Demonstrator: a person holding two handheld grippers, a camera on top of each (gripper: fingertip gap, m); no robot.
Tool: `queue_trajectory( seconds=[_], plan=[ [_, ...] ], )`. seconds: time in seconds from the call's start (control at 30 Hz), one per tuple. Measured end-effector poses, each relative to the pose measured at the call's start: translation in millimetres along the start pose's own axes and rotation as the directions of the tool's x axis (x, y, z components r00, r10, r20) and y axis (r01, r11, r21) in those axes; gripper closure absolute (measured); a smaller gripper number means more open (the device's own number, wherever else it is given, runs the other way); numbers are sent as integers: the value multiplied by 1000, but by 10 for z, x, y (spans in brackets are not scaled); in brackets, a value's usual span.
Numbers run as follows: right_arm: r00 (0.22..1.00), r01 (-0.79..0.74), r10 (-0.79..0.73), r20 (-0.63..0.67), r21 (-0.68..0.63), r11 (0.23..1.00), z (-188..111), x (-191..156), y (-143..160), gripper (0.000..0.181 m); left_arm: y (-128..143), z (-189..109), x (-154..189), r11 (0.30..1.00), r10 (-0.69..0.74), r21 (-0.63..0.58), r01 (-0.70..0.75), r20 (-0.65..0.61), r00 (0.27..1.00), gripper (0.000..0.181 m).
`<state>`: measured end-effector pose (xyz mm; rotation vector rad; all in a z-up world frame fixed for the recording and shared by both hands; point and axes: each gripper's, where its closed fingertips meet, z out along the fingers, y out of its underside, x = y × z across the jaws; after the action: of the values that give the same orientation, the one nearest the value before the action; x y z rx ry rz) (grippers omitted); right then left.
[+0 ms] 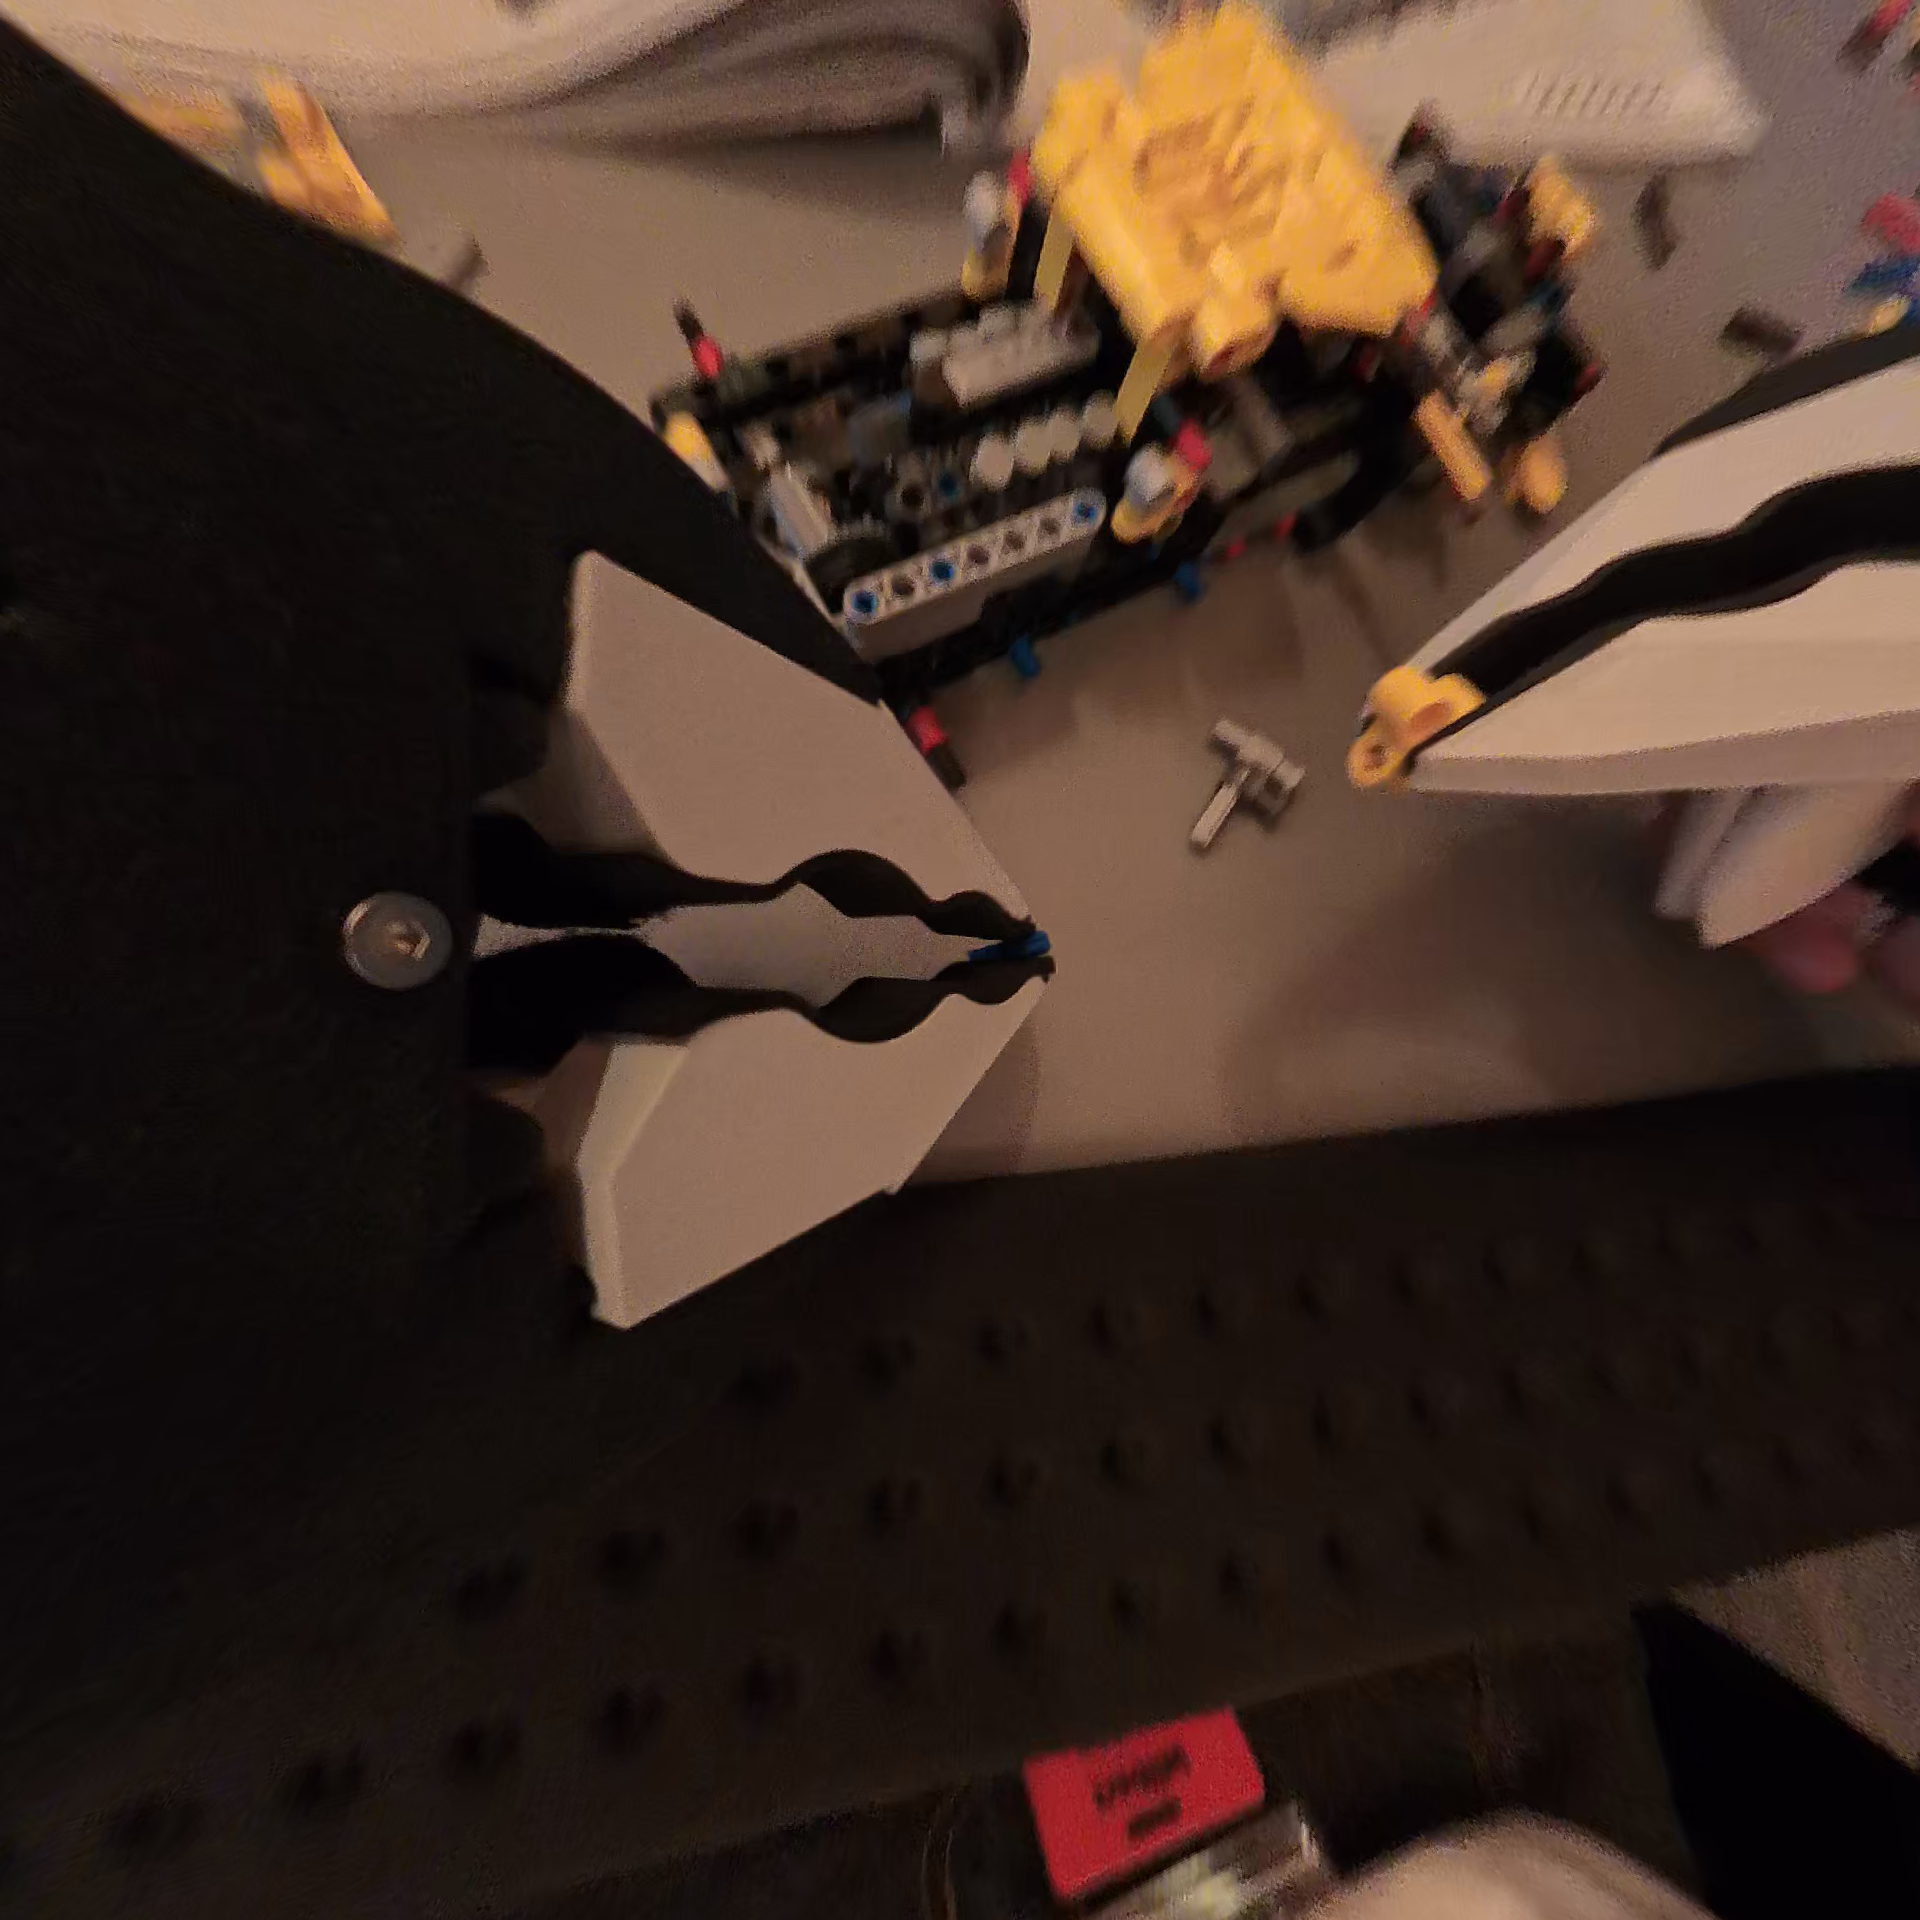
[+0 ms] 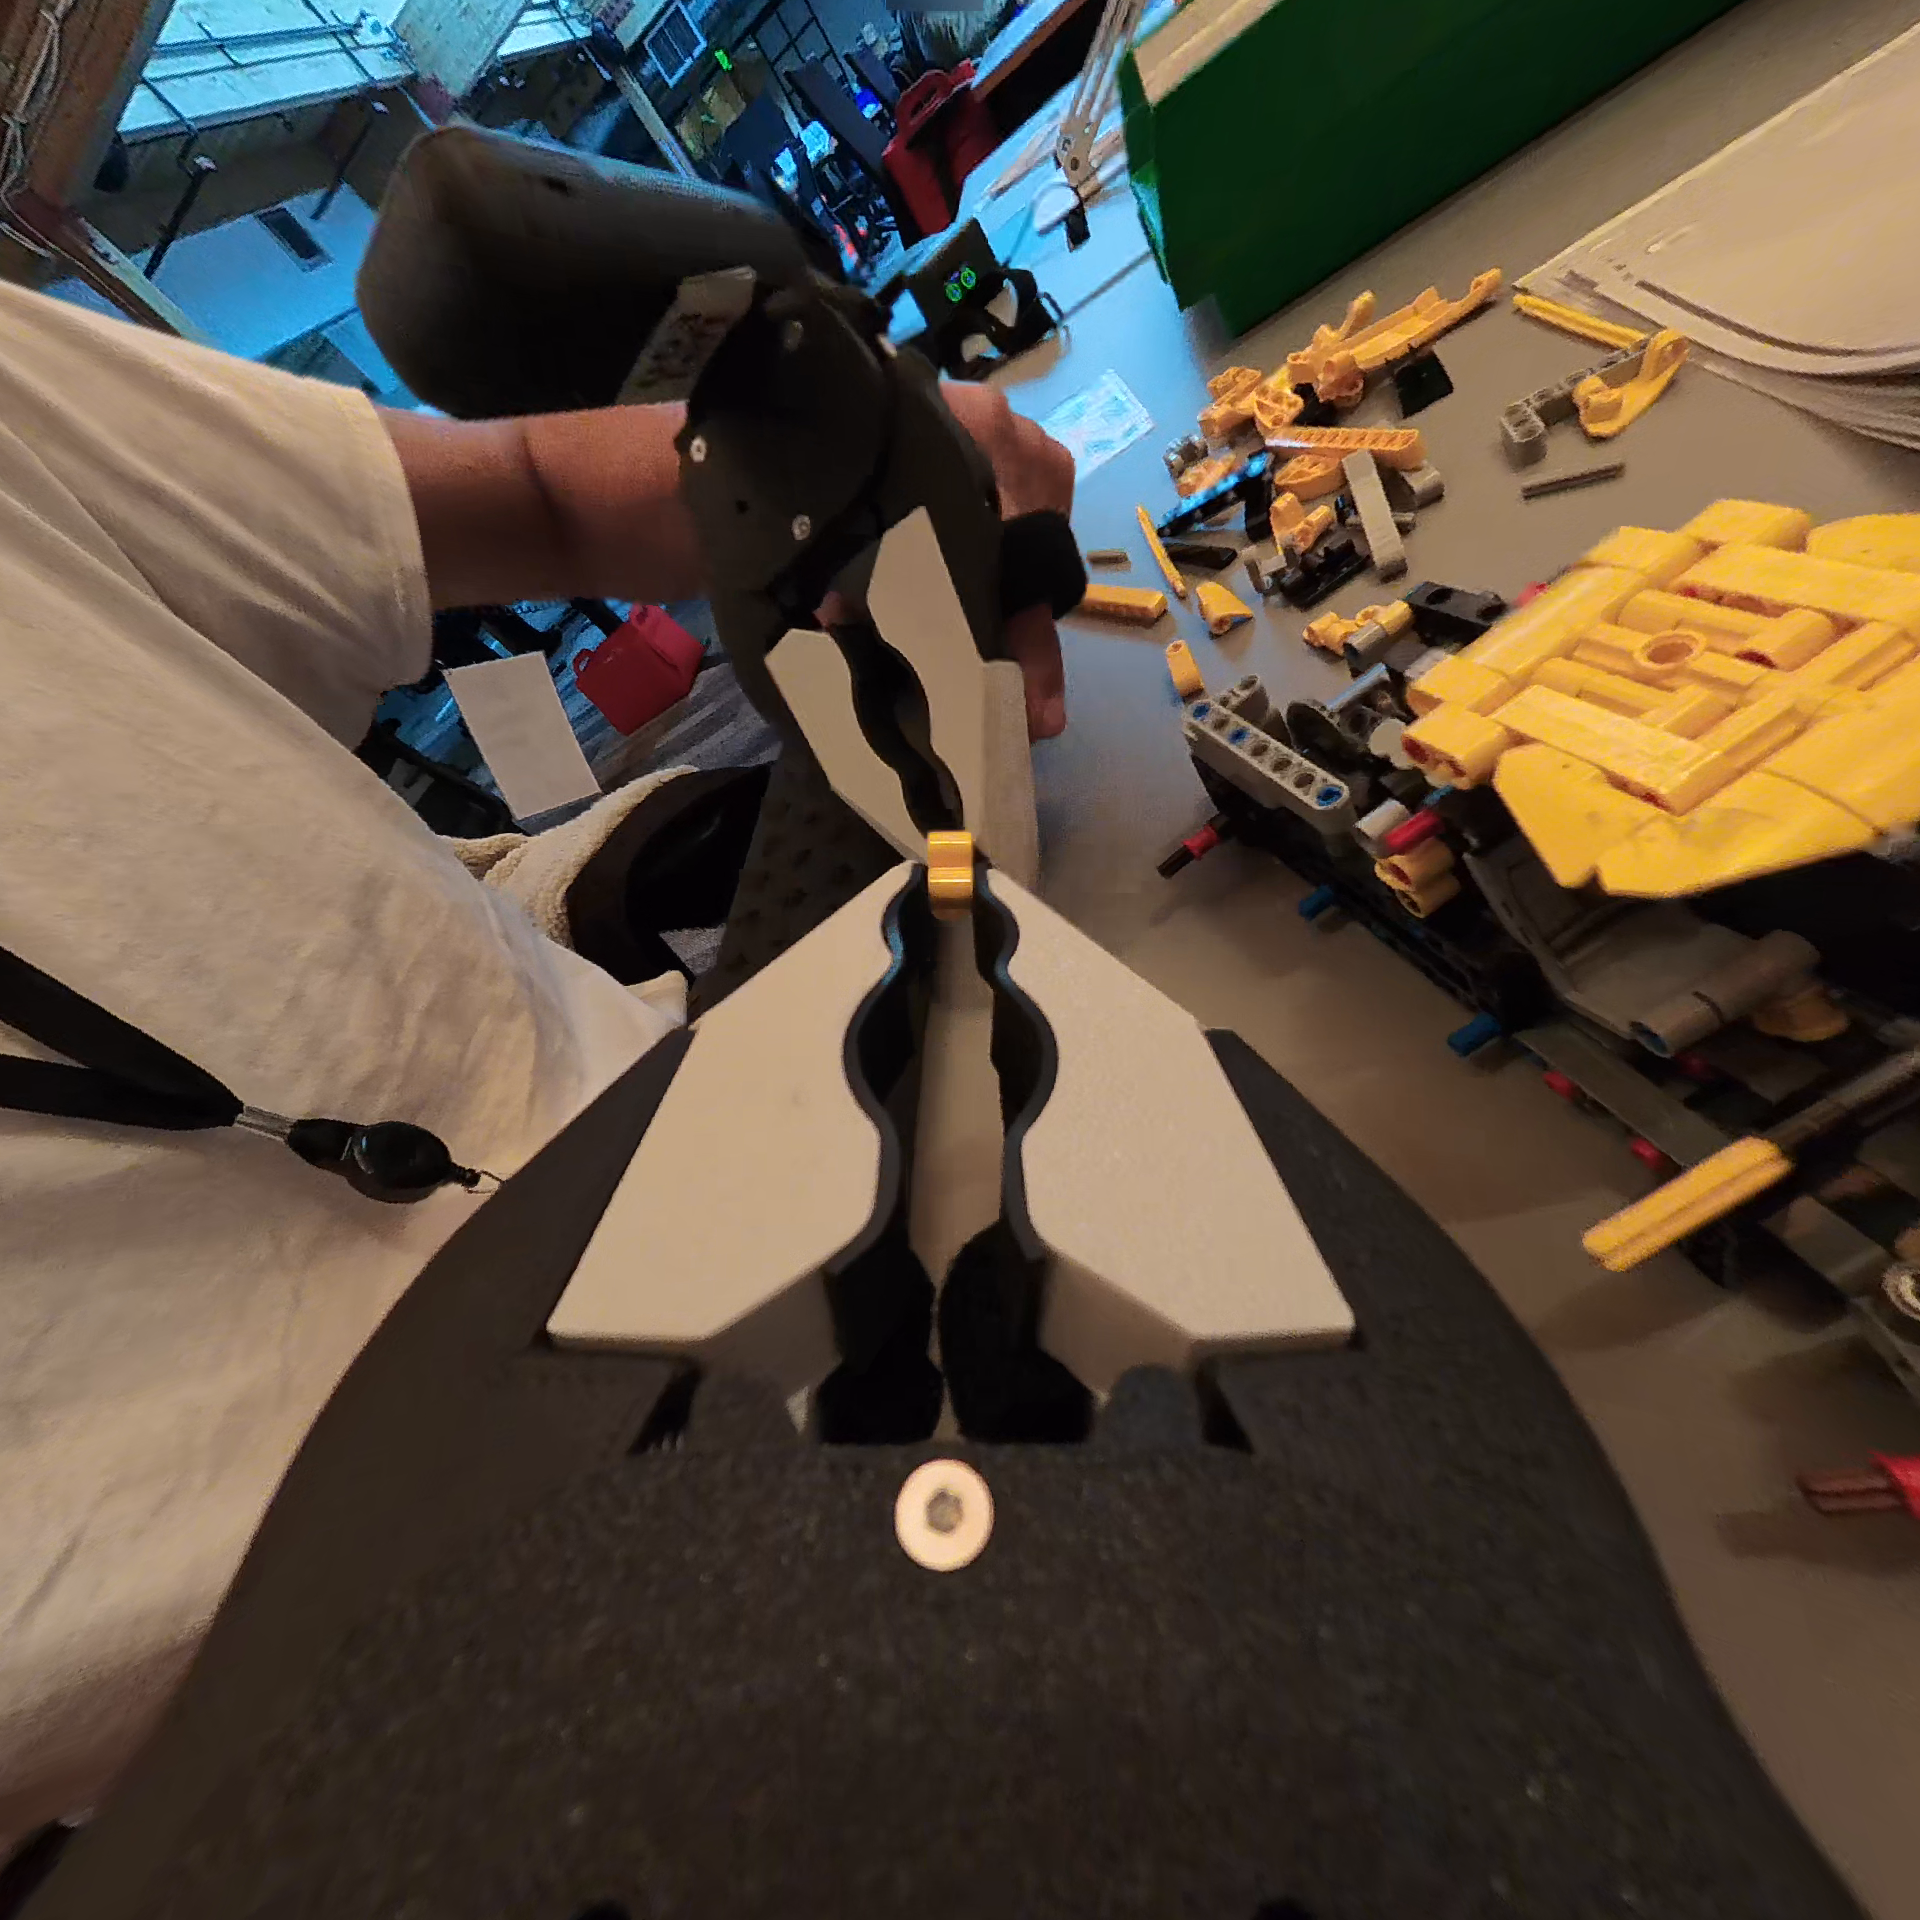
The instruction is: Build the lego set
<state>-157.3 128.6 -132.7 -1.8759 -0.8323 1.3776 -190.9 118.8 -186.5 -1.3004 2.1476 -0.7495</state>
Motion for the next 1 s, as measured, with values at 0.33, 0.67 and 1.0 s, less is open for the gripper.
queue_trajectory(
  seconds=[0.33,0.67,1.0],
  plan=[
    [1000,-1,0,-10,-51,999,134,0,82,176,123,8,66,988,84,-146,-58,176,981,178],
    [1000,-12,10,-23,-104,995,179,35,197,175,174,104,49,993,-109,-36,112,88,990,167],
    [1000,-13,11,-14,-113,993,184,18,212,175,173,57,113,991,-131,19,130,42,990,167]
  ],
)
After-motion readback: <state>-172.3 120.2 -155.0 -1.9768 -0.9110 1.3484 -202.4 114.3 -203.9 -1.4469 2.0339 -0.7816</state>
